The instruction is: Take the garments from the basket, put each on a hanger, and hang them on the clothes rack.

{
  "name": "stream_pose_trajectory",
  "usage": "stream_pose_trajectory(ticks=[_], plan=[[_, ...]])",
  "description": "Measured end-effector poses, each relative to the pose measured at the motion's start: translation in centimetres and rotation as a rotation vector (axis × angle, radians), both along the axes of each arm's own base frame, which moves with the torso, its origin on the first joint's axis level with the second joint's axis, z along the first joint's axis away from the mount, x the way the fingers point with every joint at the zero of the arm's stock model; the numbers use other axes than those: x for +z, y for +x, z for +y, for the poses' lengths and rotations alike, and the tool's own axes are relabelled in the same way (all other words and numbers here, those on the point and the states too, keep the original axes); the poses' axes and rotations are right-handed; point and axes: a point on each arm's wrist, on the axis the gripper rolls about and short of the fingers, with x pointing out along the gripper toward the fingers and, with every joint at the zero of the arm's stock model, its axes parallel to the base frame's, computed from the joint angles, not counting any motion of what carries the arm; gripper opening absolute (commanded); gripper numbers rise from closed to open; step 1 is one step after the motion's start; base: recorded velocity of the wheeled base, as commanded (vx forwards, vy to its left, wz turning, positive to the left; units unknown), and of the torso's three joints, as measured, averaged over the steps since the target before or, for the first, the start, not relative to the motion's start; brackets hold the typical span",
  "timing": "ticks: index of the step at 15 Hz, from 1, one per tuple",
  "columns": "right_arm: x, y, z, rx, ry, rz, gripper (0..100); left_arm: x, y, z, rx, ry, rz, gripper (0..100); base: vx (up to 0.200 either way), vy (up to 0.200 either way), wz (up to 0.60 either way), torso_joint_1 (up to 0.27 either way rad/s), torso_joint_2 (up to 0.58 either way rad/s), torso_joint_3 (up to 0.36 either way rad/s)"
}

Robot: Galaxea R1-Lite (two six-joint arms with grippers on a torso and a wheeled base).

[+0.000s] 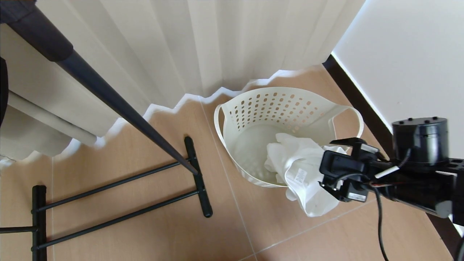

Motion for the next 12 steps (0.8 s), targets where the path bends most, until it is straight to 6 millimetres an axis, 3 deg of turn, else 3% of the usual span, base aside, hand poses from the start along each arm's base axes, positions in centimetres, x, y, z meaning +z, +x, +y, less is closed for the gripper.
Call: stream_pose_trajectory(ticks=[5,12], plan=[[-2.3,5.5,2.8,-0.042,-0.032,-0.022,100,0.0,0.0,0.0,0.0,0.0,0.0,100,0.0,0.0,0.0,0.0,0.0,0.0],[-3.9,8.7,4.4,-0.067,-0.067,-0.021,100,0.0,0.0,0.0,-0.001,0.0,0.0,100,0.0,0.0,0.0,0.0,0.0,0.0]])
